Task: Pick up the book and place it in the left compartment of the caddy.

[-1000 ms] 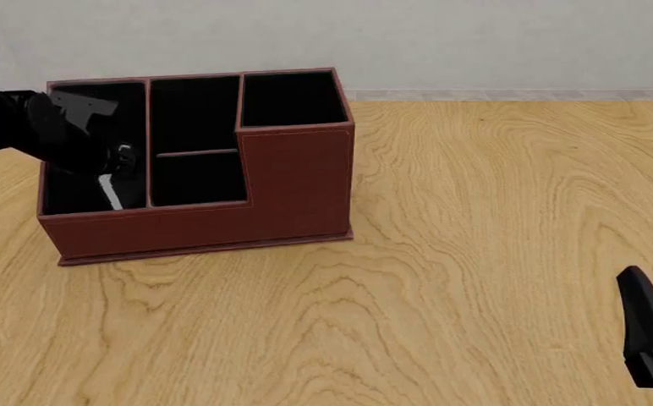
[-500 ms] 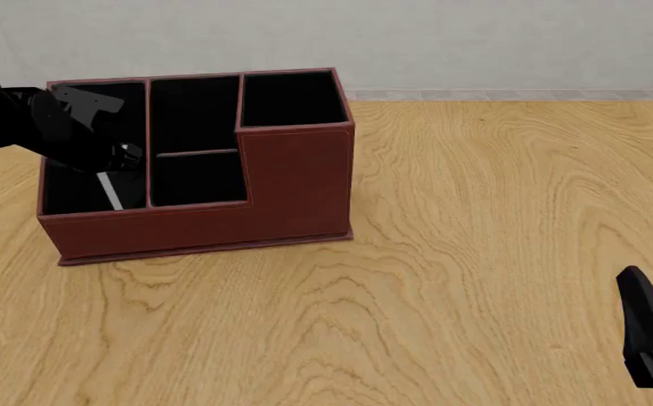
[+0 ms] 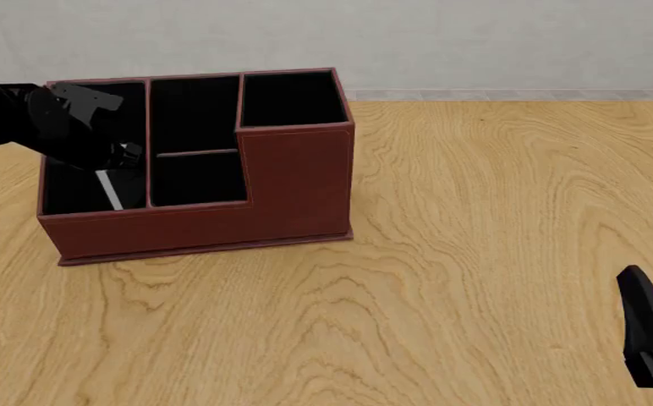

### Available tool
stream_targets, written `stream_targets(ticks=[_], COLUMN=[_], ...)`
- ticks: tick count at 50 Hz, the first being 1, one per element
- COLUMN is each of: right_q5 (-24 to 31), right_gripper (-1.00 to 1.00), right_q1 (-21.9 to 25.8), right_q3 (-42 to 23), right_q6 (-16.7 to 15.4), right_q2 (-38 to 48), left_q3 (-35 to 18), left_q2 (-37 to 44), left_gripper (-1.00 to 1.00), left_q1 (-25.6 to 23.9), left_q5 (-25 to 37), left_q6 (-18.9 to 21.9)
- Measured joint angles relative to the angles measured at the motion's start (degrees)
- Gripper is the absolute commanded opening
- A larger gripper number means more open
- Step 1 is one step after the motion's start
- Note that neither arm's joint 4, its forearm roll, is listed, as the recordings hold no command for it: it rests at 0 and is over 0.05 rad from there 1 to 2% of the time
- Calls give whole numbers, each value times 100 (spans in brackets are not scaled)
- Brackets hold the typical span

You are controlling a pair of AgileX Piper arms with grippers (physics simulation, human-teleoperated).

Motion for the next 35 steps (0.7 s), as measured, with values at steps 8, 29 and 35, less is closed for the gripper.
stream_targets(ticks=[8,29,35], right_q5=[-5,2,0], right_gripper=[100,100,100], right_q1=[1,-1,1], right_q3=[0,-17,-20], right_q6=[-3,8,9], right_q2=[0,0,0], left_q3=[-2,-45,-66], left_q2=[-57,-204,-268], left_gripper=[100,100,100], left_q1=[10,40,44], left_q5=[13,80,116], left_q6=[40,93,87])
